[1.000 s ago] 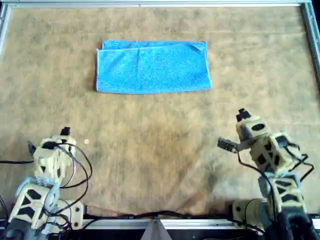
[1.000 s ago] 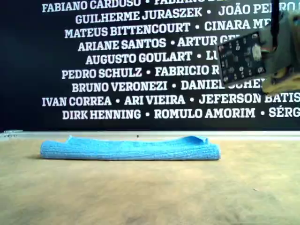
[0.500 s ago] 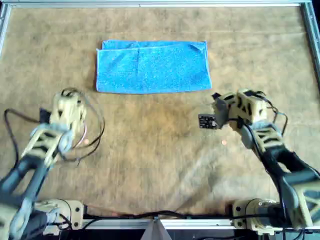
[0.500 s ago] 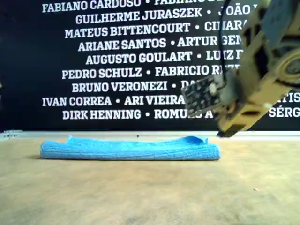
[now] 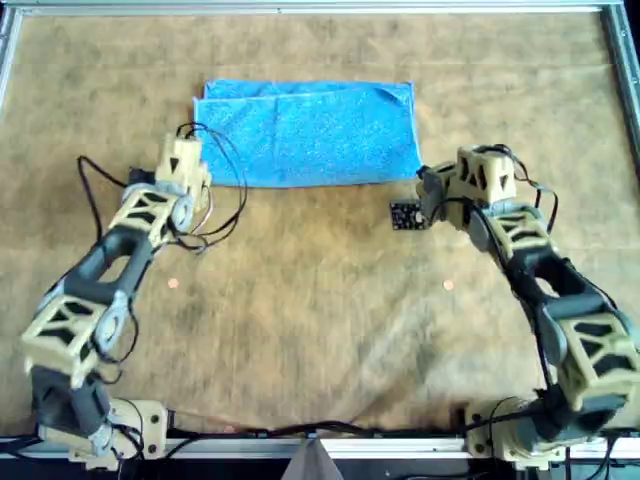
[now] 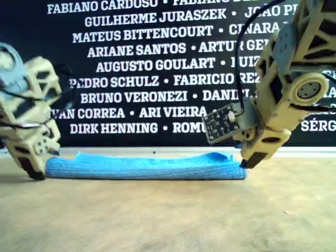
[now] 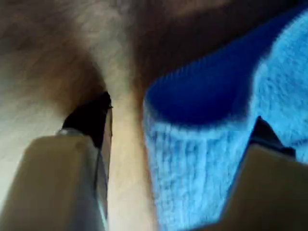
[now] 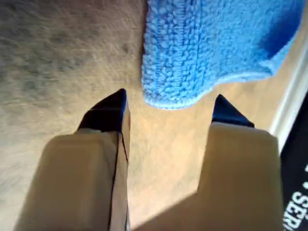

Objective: Fold a cloth

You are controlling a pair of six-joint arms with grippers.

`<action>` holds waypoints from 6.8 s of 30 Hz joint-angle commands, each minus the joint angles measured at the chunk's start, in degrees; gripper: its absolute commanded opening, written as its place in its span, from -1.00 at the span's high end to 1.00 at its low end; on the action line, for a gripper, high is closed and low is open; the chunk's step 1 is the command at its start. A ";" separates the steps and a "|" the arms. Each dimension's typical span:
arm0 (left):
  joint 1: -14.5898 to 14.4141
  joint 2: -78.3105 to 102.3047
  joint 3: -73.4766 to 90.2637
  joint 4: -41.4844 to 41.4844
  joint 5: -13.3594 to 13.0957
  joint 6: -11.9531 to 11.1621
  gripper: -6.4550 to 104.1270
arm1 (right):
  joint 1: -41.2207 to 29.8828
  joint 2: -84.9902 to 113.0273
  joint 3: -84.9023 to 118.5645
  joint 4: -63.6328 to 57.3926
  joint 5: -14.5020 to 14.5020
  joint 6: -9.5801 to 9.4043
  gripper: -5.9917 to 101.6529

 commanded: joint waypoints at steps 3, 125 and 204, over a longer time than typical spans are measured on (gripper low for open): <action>-1.14 -3.78 -10.72 -1.49 0.26 0.26 -0.93 | 0.53 -4.75 -11.07 3.60 0.09 0.26 -0.42; -4.75 105.91 77.26 -0.35 -0.70 0.18 -0.59 | -0.62 88.86 61.96 12.22 0.18 -0.44 -0.52; -4.75 117.69 91.41 -0.35 -0.70 0.26 -0.59 | 6.94 9.49 5.19 12.13 -0.79 0.62 0.93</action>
